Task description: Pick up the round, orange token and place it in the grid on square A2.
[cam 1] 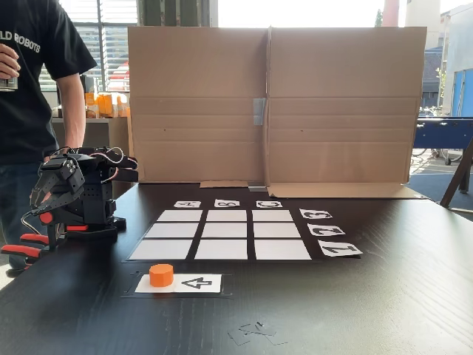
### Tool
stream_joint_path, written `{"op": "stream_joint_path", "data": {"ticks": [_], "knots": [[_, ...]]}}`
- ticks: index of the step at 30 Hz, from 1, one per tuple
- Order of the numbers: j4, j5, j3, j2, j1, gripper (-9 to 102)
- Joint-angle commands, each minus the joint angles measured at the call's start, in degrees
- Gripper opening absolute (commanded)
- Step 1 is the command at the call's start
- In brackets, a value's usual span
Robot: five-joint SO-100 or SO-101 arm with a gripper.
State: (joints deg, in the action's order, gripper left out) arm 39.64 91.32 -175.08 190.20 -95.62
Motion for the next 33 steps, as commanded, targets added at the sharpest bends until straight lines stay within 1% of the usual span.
{"op": "stream_joint_path", "data": {"ticks": [1, 18, 25, 28, 31, 33], "knots": [[0.3, 0.4, 0.0, 0.5, 0.4, -1], [0.3, 0.4, 0.0, 0.5, 0.4, -1], [0.9, -1.3, 0.9, -0.6, 1.8, -1], [1.8, -1.3, 7.6, -9.4, 3.3, -1], [7.7, -1.3, 18.8, -19.1, 6.2, 0], [10.9, -1.3, 25.3, -24.7, 8.0, 6]]}}
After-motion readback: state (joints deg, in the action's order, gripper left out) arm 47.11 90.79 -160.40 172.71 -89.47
